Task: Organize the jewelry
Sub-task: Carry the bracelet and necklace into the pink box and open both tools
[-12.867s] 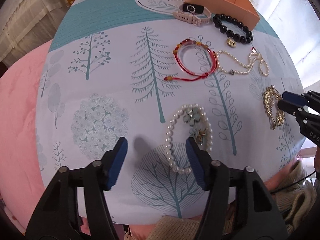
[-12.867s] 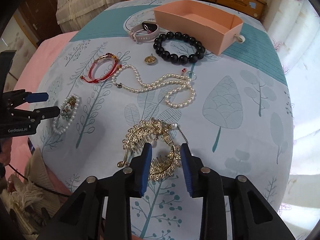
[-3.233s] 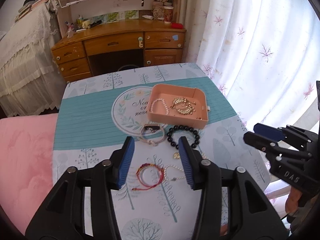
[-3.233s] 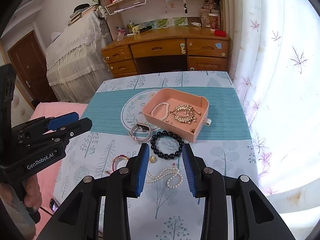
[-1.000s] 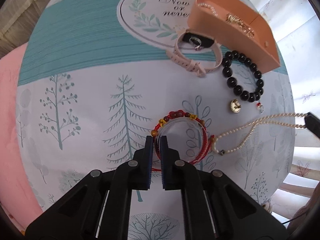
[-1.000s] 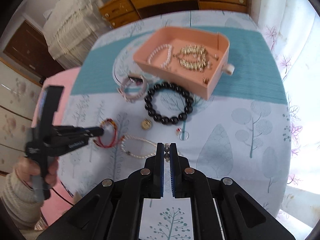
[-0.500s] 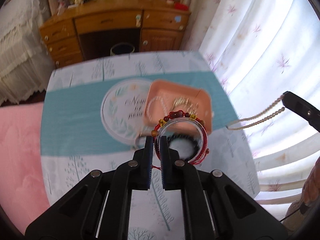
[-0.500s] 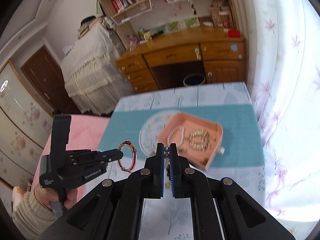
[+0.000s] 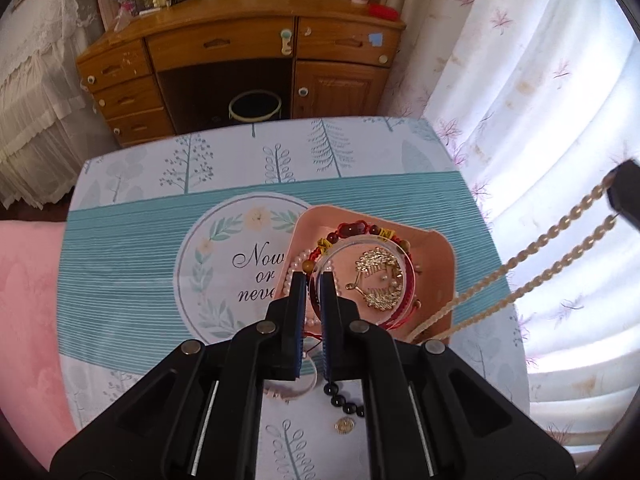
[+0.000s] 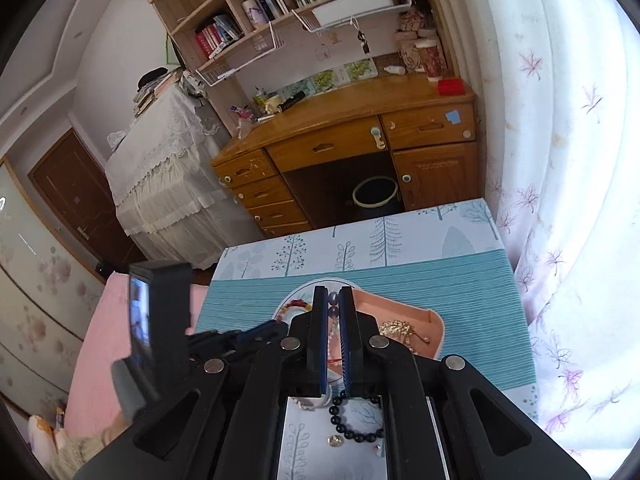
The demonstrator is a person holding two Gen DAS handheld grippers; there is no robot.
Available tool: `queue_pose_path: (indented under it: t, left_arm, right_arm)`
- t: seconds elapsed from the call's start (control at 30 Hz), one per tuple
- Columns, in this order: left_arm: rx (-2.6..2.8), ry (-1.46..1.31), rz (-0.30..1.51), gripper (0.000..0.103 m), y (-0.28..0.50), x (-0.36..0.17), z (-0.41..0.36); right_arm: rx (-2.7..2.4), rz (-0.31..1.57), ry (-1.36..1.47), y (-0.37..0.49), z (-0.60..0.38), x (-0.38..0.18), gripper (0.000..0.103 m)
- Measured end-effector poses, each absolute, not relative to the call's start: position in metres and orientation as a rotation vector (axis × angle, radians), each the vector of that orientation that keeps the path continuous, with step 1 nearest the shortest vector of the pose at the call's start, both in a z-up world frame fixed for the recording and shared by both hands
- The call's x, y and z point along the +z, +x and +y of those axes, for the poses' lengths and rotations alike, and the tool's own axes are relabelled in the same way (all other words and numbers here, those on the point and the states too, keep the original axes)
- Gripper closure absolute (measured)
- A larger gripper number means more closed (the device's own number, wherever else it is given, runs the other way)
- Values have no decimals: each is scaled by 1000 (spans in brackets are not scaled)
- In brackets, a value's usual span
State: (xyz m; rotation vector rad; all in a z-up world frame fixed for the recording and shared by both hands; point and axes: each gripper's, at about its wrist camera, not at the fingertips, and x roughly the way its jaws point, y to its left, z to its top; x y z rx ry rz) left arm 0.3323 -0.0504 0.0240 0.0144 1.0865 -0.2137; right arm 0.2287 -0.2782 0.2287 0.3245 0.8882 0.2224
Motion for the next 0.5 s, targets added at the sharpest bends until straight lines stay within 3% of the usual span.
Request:
queue_pose_path:
  t: [0.27, 0.5]
  left_arm:
    - [-187, -21, 1177, 98, 358, -52, -56]
    - [-212, -9, 1213, 97, 354, -67, -53]
  right_arm:
    - [215, 925, 299, 283, -251, 174, 98]
    - [211, 943, 288, 326, -230, 137, 98]
